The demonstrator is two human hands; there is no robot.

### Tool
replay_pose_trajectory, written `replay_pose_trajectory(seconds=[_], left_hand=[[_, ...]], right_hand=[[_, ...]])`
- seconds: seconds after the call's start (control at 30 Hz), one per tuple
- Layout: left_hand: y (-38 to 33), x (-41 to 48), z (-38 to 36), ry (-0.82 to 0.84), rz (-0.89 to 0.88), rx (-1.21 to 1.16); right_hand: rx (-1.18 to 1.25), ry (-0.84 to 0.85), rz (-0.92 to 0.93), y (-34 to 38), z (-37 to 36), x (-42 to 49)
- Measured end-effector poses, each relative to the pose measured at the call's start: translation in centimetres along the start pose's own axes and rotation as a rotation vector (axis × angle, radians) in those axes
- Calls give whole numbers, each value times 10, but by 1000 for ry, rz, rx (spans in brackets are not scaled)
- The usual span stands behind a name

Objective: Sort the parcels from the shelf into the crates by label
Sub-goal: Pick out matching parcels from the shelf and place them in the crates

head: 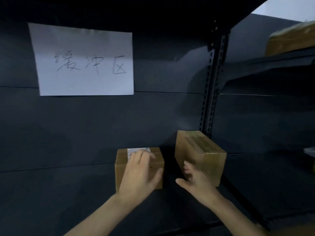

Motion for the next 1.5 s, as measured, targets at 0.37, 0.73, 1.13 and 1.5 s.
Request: replay_pose_trajectory(seconds=[0.37, 0.73, 1.13, 1.5], left_hand=[[-63, 3, -102, 408, 87, -168], [-75, 42, -122, 331, -140, 182], [-29, 6, -115, 394, 153, -51], [-18, 1, -130, 456, 404, -453]], right_hand=[[-98, -145, -25, -47, 81, -45], [-211, -119, -96, -89, 91, -26], [-368, -86, -47, -94, 88, -13], [-263, -41, -84, -98, 77, -1]])
Point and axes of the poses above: each hand's wrist, its own x-axis towards the middle knuckle, its own z-axis out of the back of the hand, y = z × x, the point moved 6 cm from there along x, towards the middle knuckle
